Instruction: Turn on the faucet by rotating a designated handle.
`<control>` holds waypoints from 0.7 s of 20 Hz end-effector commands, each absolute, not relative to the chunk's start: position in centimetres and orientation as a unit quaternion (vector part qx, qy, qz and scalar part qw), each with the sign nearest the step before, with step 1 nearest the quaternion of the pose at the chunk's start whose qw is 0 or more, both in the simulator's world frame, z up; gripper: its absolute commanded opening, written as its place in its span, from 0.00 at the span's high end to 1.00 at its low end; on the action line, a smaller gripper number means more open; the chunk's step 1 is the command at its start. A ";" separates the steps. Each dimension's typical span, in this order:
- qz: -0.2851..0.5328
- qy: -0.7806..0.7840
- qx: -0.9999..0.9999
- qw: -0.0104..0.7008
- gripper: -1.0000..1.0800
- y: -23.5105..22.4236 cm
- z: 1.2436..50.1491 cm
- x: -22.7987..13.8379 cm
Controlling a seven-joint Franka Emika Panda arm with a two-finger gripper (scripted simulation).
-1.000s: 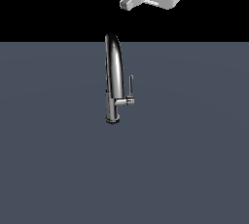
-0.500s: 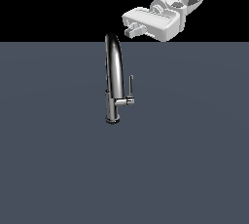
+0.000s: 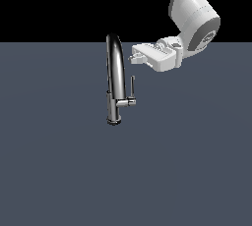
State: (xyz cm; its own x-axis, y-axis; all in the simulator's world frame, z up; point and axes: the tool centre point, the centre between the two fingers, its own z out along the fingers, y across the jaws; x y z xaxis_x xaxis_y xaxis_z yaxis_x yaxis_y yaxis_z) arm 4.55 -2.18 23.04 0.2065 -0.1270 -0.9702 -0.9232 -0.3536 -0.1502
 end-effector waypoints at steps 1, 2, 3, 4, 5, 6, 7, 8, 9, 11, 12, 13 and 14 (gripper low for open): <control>0.505 0.411 -0.632 0.421 1.00 -2.1 21.2 4.9; 0.510 0.416 -0.621 0.425 1.00 -2.1 20.5 5.0; 0.515 0.421 -0.610 0.430 1.00 -2.1 19.9 5.1; 0.520 0.425 -0.601 0.434 1.00 -2.0 19.3 5.2; 0.524 0.429 -0.591 0.437 1.00 -2.0 18.7 5.2; 0.528 0.433 -0.583 0.440 1.00 -1.9 18.2 5.3; 0.531 0.436 -0.575 0.443 1.00 -1.8 17.7 5.3; 0.534 0.439 -0.568 0.446 1.00 -1.8 17.3 5.3; 0.537 0.442 -0.562 0.448 1.00 -1.7 16.9 5.3; 0.541 0.446 -0.552 0.452 1.00 -1.6 16.4 5.4; 0.542 0.447 -0.549 0.453 1.00 -1.6 16.2 5.4; 0.543 0.448 -0.546 0.454 1.00 -1.6 16.0 5.4; 0.544 0.448 -0.545 0.454 1.00 -1.5 15.9 5.4</control>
State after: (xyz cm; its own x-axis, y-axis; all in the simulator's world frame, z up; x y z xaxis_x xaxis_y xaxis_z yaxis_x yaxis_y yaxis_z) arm 5.31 -1.60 16.10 0.0114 0.0004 -0.9999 -0.9815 -0.1912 -0.0113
